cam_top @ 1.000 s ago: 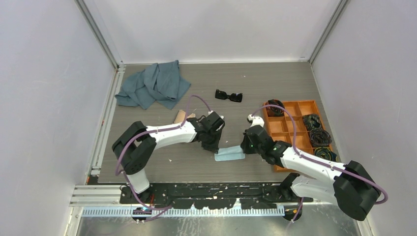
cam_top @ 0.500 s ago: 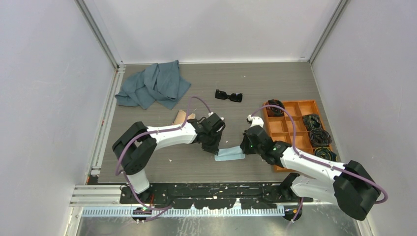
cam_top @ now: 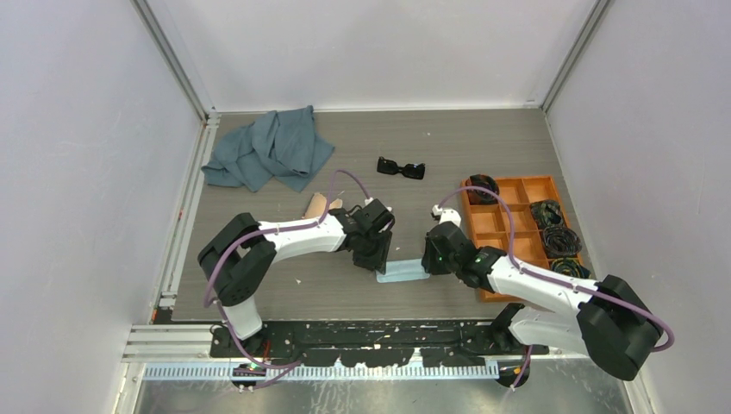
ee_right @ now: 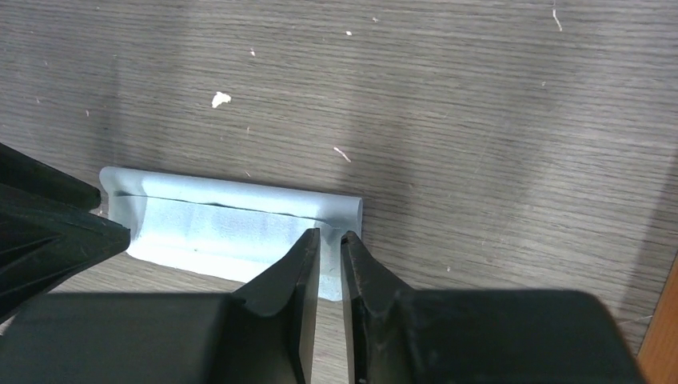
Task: Organize the sunglasses
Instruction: Fold the glasses cleaning cloth at the center of the board.
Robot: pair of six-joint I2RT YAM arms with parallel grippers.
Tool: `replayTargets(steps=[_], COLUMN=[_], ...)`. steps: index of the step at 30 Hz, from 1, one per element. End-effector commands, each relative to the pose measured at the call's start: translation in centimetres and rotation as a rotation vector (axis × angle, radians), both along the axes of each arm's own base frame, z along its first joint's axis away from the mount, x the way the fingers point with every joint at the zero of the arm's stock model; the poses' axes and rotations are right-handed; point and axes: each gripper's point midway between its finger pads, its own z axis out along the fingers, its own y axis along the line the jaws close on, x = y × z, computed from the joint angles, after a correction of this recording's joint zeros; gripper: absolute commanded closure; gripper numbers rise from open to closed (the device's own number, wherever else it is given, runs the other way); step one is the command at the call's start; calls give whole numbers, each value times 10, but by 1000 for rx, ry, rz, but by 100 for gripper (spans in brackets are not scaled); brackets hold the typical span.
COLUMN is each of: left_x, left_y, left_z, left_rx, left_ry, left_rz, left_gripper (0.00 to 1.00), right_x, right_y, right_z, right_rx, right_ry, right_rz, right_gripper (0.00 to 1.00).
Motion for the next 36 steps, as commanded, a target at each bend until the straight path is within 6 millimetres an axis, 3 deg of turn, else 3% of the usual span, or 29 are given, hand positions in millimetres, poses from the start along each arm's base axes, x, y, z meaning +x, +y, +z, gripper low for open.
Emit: replayTargets(steps=[1, 8, 12, 24, 36], left_x=[7, 14, 14, 25, 37], left_y=[-4, -2, -8, -19, -15], left_z=[20, 49, 53, 26, 8], left_rx=[-11, -38, -64, -79, -42], left_ry=[-44, -104, -99, -43, -19], left_rz=[3, 12, 19, 62, 74], left_gripper=[63, 62, 65, 73, 77], right_x=[6, 4, 8, 21, 6], right_y=[8, 9, 19, 64, 70], right_z=[18, 44, 51, 24, 4], right_rx=[34, 85, 120, 144, 152], right_ry=[-31, -70, -82, 29, 81], right_rz=[-4, 7, 22, 67, 86], right_gripper=[77, 72, 71, 77, 77])
